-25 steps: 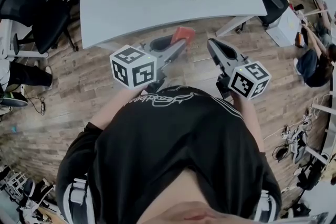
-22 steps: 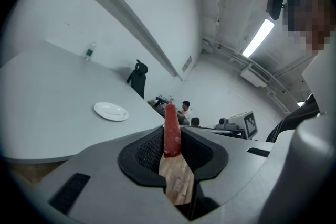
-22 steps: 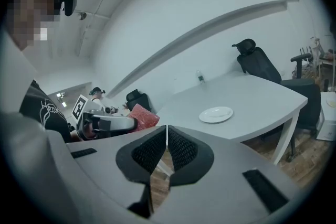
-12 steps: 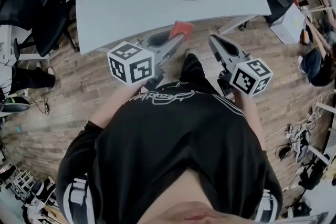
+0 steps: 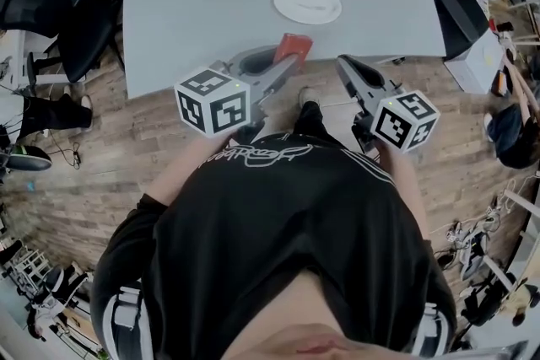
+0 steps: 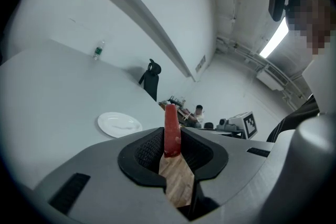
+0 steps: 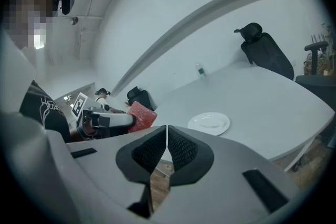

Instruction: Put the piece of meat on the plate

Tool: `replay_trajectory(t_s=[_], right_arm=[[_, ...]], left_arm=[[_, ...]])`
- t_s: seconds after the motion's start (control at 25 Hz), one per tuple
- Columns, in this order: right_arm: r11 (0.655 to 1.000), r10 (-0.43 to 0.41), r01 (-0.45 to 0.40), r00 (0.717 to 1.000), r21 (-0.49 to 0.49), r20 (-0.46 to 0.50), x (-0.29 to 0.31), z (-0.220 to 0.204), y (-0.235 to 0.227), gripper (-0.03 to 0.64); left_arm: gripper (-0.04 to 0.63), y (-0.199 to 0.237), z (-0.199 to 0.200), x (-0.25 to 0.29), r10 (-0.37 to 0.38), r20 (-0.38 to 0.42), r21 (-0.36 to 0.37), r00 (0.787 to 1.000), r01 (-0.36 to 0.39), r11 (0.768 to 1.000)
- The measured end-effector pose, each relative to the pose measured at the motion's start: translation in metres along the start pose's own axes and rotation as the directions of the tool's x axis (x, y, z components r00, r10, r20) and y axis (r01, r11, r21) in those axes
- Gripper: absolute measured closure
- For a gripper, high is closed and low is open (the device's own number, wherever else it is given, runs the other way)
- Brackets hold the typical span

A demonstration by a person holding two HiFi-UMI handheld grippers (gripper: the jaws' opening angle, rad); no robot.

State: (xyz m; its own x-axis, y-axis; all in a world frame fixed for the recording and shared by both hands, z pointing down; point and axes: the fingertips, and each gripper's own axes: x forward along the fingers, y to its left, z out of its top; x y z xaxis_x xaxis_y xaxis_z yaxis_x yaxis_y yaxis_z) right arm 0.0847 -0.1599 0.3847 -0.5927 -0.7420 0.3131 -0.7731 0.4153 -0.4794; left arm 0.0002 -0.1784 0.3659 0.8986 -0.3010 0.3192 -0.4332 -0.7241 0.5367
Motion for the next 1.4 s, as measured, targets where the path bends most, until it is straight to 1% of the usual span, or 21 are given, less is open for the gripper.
replay_trajectory(t_s=[0.28,0.6,1.08,1.4], right_arm=[[0.999,0.051,-0.051,0.998,-0.005,-0.043,0.029,0.024,-0.037,0.603],[0.997,0.075,-0.074,0.995,0.012,-0.07,0.048,0.042,-0.079,0.603],[0.994,0.108,-0.104,0.985,0.04,-0.134,0.075,0.045,-0.123,0.603],[0.991,0.134,-0.127,0.975,0.05,-0.175,0.099,0.042,-0.146,0.603]], left_arm=[[0.503,0.026,0.021,0.04,0.031,-0.012,-0.023,0.999,-0.031,0.999],[0.503,0.049,0.037,0.078,0.059,-0.027,-0.039,0.998,-0.06,0.997],[0.503,0.09,0.032,0.116,0.123,-0.064,-0.104,0.99,-0.129,0.986],[0.503,0.124,0.023,0.135,0.178,-0.101,-0.13,0.979,-0.19,0.973]])
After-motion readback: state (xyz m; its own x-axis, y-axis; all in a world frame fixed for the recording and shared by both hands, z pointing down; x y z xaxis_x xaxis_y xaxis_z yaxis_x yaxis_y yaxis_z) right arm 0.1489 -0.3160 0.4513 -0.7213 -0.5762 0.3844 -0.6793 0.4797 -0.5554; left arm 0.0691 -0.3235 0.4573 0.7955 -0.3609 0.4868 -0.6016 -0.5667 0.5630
